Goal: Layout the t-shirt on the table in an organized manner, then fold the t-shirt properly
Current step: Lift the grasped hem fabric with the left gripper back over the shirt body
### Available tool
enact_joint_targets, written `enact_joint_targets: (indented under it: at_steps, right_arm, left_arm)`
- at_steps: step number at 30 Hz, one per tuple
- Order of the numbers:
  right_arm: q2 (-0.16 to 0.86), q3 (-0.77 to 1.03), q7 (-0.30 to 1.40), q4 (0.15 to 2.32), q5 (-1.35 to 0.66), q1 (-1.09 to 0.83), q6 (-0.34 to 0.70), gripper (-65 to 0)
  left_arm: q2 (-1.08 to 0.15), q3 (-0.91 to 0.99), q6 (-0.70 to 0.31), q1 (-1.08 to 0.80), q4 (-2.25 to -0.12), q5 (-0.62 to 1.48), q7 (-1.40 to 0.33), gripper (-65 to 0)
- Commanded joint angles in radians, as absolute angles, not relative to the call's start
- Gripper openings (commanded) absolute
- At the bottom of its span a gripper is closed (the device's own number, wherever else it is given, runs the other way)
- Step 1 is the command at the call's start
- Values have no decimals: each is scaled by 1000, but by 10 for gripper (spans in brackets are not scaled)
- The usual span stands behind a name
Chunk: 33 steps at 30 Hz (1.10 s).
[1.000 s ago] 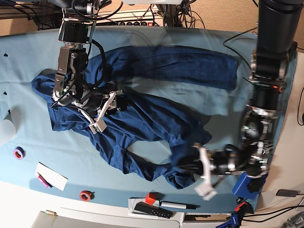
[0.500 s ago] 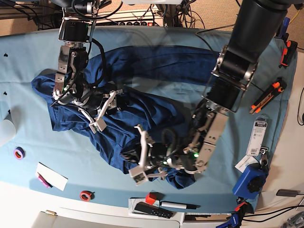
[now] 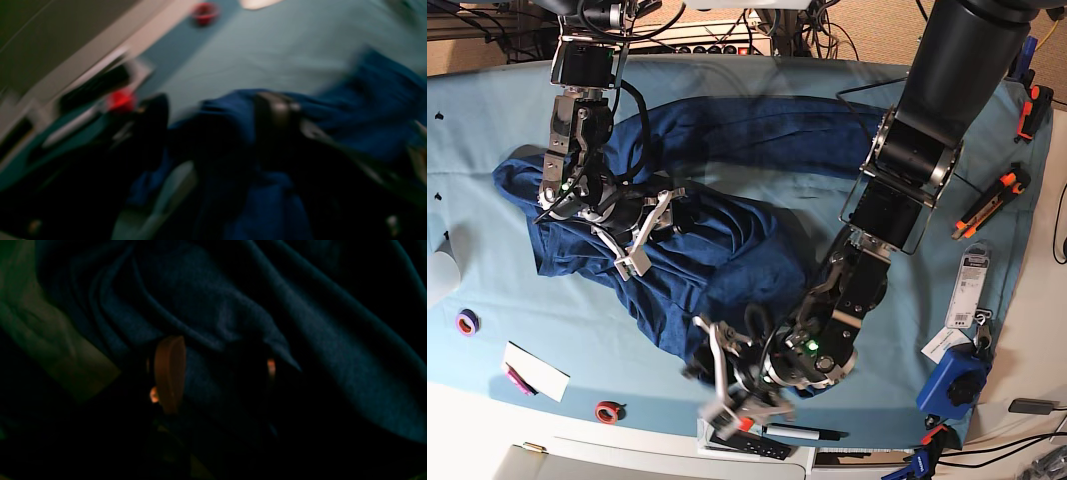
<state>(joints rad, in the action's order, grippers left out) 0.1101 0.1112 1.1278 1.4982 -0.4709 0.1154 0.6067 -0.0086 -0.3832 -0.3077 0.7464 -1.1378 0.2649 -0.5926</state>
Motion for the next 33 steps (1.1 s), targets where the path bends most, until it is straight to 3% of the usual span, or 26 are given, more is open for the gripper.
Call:
enact_joint_targets:
  at_steps: [1,7,12,20,28,33]
  right_arm:
    - [113,115,1127,1510,-462,127,605,-359]
    - [113,115,1125,1510,-462,127,605,-359]
    - [113,115,1125,1510,-462,127,605,-359]
    - [113,115,1124,1510,-462,127,605,-359]
    - [113,115,1124,1510,-462,127,605,-359]
    - [113,115,1125,1510,-462,127,605,-359]
  left_arm:
    - [-13,-377,-318,784,-1144,276,-569,-238]
    - [-99,-377,-421,780,-1138,360,-700,-246]
    - [-215,-377,-469,743,-1138,424,-721,-360]
    - [-344,-377,-382,612,-1137,356,-568,-381]
    - [-315,-377,-373,537,-1136,275,-468,-380]
    - [-267,-377,-310,510,-1122,216,-431,-380]
